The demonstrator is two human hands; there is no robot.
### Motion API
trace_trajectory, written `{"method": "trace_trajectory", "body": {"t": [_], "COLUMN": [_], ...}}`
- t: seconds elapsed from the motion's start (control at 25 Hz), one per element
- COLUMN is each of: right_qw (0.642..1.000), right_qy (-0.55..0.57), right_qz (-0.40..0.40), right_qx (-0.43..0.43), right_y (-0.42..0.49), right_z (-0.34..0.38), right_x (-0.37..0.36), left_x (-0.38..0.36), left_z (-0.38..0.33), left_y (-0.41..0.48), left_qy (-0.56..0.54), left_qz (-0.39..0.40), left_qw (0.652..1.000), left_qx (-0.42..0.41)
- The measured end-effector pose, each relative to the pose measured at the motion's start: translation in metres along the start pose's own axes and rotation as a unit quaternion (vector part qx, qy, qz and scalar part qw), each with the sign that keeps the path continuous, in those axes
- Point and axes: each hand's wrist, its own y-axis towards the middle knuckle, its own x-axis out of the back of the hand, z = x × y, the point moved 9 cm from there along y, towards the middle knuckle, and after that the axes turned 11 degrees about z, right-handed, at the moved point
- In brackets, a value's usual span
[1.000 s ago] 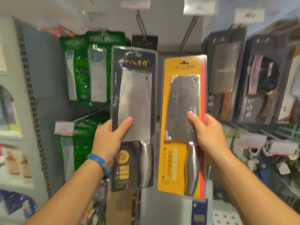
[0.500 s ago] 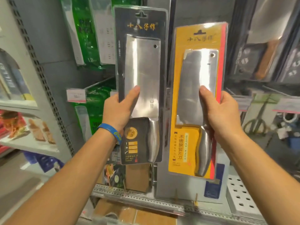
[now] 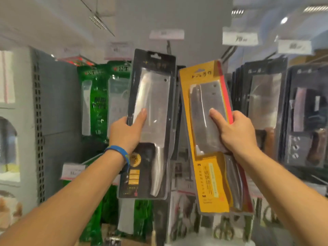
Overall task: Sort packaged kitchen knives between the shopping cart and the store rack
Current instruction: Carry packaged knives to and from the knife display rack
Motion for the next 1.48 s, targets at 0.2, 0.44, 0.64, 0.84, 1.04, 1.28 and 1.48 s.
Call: {"method": "trace_trajectory", "body": {"t": [0.2, 0.44, 0.64, 0.84, 1.04, 1.28, 1.48], "right_qw": [0.999, 0.997, 0.995, 0.994, 0.988, 0.988, 0.989], "right_qy": [-0.031, -0.011, -0.011, -0.003, 0.006, 0.004, 0.014], "right_qz": [-0.019, -0.033, -0.050, -0.069, -0.105, -0.087, -0.086], "right_qx": [0.040, 0.072, 0.091, 0.088, 0.111, 0.124, 0.123], "right_y": [0.016, 0.037, 0.042, 0.028, 0.027, 0.031, 0.034], "right_z": [0.018, 0.058, 0.072, 0.060, 0.070, 0.080, 0.082], "right_x": [0.003, 0.012, 0.019, 0.023, 0.037, 0.034, 0.032], "left_x": [0.007, 0.015, 0.019, 0.021, 0.015, 0.005, 0.012], "left_z": [0.022, 0.019, 0.011, -0.002, -0.011, 0.012, 0.006], "left_y": [0.012, 0.024, 0.023, 0.027, 0.041, 0.031, 0.027], "left_qy": [-0.013, -0.004, -0.016, 0.013, 0.007, 0.023, 0.008], "left_qz": [-0.014, -0.013, -0.018, -0.016, -0.001, 0.027, -0.001], "left_qw": [1.000, 1.000, 0.999, 0.998, 0.999, 0.999, 0.998], "left_qx": [0.014, -0.002, -0.028, -0.056, -0.049, -0.016, -0.057]}}
